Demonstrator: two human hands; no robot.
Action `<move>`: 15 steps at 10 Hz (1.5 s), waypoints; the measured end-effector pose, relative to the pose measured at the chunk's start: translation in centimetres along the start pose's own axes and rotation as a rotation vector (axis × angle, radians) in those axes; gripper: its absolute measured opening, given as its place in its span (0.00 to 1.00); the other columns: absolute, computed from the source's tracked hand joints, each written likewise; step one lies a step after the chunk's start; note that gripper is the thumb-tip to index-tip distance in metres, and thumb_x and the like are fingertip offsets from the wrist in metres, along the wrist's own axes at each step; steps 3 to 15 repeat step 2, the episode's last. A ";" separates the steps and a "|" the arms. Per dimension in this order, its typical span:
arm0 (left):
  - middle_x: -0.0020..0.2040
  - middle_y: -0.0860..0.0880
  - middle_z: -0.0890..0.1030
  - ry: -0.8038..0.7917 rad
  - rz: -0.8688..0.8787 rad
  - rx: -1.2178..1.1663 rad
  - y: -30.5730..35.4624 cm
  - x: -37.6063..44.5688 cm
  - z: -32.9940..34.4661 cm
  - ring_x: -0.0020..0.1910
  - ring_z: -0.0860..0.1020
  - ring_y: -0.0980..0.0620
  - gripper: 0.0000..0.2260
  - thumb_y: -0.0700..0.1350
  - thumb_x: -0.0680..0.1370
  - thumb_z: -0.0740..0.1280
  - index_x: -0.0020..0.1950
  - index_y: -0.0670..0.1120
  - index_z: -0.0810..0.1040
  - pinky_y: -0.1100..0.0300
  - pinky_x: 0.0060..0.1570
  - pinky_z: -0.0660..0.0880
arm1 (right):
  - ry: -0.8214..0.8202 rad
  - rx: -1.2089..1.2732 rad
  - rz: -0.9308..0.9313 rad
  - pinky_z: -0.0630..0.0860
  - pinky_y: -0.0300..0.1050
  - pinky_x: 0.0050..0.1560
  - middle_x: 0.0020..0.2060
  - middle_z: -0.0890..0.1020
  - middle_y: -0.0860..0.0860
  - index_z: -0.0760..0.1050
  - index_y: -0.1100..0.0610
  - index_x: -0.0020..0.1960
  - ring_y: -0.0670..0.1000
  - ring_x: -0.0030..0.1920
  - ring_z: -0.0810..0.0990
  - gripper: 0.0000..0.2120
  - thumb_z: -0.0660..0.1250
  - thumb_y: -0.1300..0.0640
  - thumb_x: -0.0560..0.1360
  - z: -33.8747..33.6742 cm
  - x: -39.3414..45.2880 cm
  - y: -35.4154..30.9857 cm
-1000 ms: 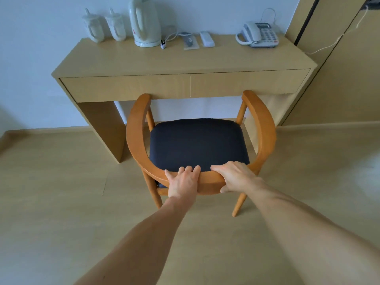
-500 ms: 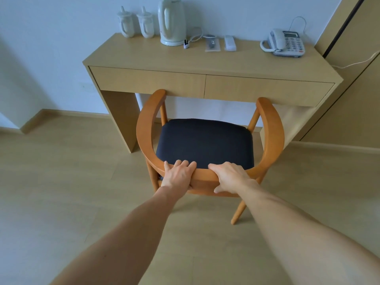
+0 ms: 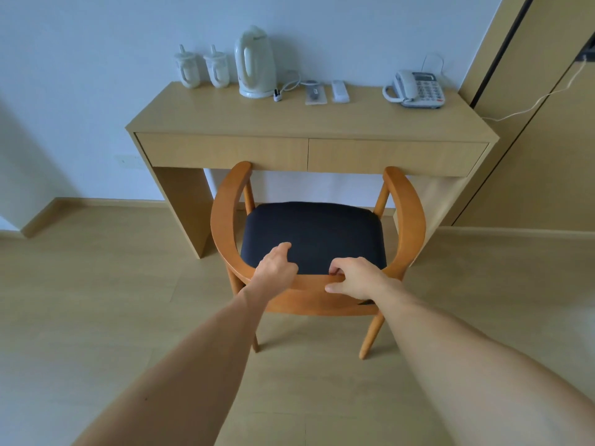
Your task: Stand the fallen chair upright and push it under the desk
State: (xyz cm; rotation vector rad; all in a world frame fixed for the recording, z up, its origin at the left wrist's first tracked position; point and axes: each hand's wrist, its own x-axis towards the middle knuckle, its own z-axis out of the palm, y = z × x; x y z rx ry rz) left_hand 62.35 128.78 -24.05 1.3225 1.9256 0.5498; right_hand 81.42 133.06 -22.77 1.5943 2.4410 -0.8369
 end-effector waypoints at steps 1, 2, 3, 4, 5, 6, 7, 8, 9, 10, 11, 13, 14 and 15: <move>0.78 0.48 0.61 0.065 -0.002 -0.315 3.6 0.1 -4.2 0.74 0.62 0.46 0.25 0.48 0.82 0.57 0.78 0.50 0.56 0.50 0.69 0.60 | 0.119 0.213 0.005 0.73 0.44 0.54 0.61 0.80 0.51 0.71 0.52 0.68 0.52 0.59 0.78 0.18 0.60 0.46 0.81 -4.3 -0.8 -1.5; 0.77 0.48 0.62 0.148 0.020 -0.480 7.5 -1.1 -9.2 0.74 0.62 0.45 0.27 0.60 0.81 0.54 0.78 0.51 0.57 0.48 0.68 0.61 | 0.256 0.403 0.029 0.66 0.43 0.54 0.68 0.74 0.51 0.66 0.51 0.73 0.53 0.65 0.73 0.22 0.52 0.44 0.82 -10.3 -2.4 -3.5; 0.77 0.48 0.62 0.148 0.020 -0.480 7.5 -1.1 -9.2 0.74 0.62 0.45 0.27 0.60 0.81 0.54 0.78 0.51 0.57 0.48 0.68 0.61 | 0.256 0.403 0.029 0.66 0.43 0.54 0.68 0.74 0.51 0.66 0.51 0.73 0.53 0.65 0.73 0.22 0.52 0.44 0.82 -10.3 -2.4 -3.5; 0.77 0.48 0.62 0.148 0.020 -0.480 7.5 -1.1 -9.2 0.74 0.62 0.45 0.27 0.60 0.81 0.54 0.78 0.51 0.57 0.48 0.68 0.61 | 0.256 0.403 0.029 0.66 0.43 0.54 0.68 0.74 0.51 0.66 0.51 0.73 0.53 0.65 0.73 0.22 0.52 0.44 0.82 -10.3 -2.4 -3.5; 0.77 0.48 0.62 0.148 0.020 -0.480 7.5 -1.1 -9.2 0.74 0.62 0.45 0.27 0.60 0.81 0.54 0.78 0.51 0.57 0.48 0.68 0.61 | 0.256 0.403 0.029 0.66 0.43 0.54 0.68 0.74 0.51 0.66 0.51 0.73 0.53 0.65 0.73 0.22 0.52 0.44 0.82 -10.3 -2.4 -3.5; 0.77 0.48 0.62 0.148 0.020 -0.480 7.5 -1.1 -9.2 0.74 0.62 0.45 0.27 0.60 0.81 0.54 0.78 0.51 0.57 0.48 0.68 0.61 | 0.256 0.403 0.029 0.66 0.43 0.54 0.68 0.74 0.51 0.66 0.51 0.73 0.53 0.65 0.73 0.22 0.52 0.44 0.82 -10.3 -2.4 -3.5; 0.77 0.48 0.62 0.148 0.020 -0.480 7.5 -1.1 -9.2 0.74 0.62 0.45 0.27 0.60 0.81 0.54 0.78 0.51 0.57 0.48 0.68 0.61 | 0.256 0.403 0.029 0.66 0.43 0.54 0.68 0.74 0.51 0.66 0.51 0.73 0.53 0.65 0.73 0.22 0.52 0.44 0.82 -10.3 -2.4 -3.5; 0.77 0.48 0.62 0.148 0.020 -0.480 7.5 -1.1 -9.2 0.74 0.62 0.45 0.27 0.60 0.81 0.54 0.78 0.51 0.57 0.48 0.68 0.61 | 0.256 0.403 0.029 0.66 0.43 0.54 0.68 0.74 0.51 0.66 0.51 0.73 0.53 0.65 0.73 0.22 0.52 0.44 0.82 -10.3 -2.4 -3.5; 0.77 0.48 0.62 0.148 0.020 -0.480 7.5 -1.1 -9.2 0.74 0.62 0.45 0.27 0.60 0.81 0.54 0.78 0.51 0.57 0.48 0.68 0.61 | 0.256 0.403 0.029 0.66 0.43 0.54 0.68 0.74 0.51 0.66 0.51 0.73 0.53 0.65 0.73 0.22 0.52 0.44 0.82 -10.3 -2.4 -3.5; 0.77 0.48 0.62 0.148 0.020 -0.480 7.5 -1.1 -9.2 0.74 0.62 0.45 0.27 0.60 0.81 0.54 0.78 0.51 0.57 0.48 0.68 0.61 | 0.256 0.403 0.029 0.66 0.43 0.54 0.68 0.74 0.51 0.66 0.51 0.73 0.53 0.65 0.73 0.22 0.52 0.44 0.82 -10.3 -2.4 -3.5; 0.77 0.48 0.62 0.148 0.020 -0.480 7.5 -1.1 -9.2 0.74 0.62 0.45 0.27 0.60 0.81 0.54 0.78 0.51 0.57 0.48 0.68 0.61 | 0.256 0.403 0.029 0.66 0.43 0.54 0.68 0.74 0.51 0.66 0.51 0.73 0.53 0.65 0.73 0.22 0.52 0.44 0.82 -10.3 -2.4 -3.5; 0.77 0.48 0.62 0.148 0.020 -0.480 7.5 -1.1 -9.2 0.74 0.62 0.45 0.27 0.60 0.81 0.54 0.78 0.51 0.57 0.48 0.68 0.61 | 0.256 0.403 0.029 0.66 0.43 0.54 0.68 0.74 0.51 0.66 0.51 0.73 0.53 0.65 0.73 0.22 0.52 0.44 0.82 -10.3 -2.4 -3.5; 0.77 0.48 0.62 0.148 0.020 -0.480 7.5 -1.1 -9.2 0.74 0.62 0.45 0.27 0.60 0.81 0.54 0.78 0.51 0.57 0.48 0.68 0.61 | 0.256 0.403 0.029 0.66 0.43 0.54 0.68 0.74 0.51 0.66 0.51 0.73 0.53 0.65 0.73 0.22 0.52 0.44 0.82 -10.3 -2.4 -3.5; 0.77 0.48 0.62 0.148 0.020 -0.480 7.5 -1.1 -9.2 0.74 0.62 0.45 0.27 0.60 0.81 0.54 0.78 0.51 0.57 0.48 0.68 0.61 | 0.256 0.403 0.029 0.66 0.43 0.54 0.68 0.74 0.51 0.66 0.51 0.73 0.53 0.65 0.73 0.22 0.52 0.44 0.82 -10.3 -2.4 -3.5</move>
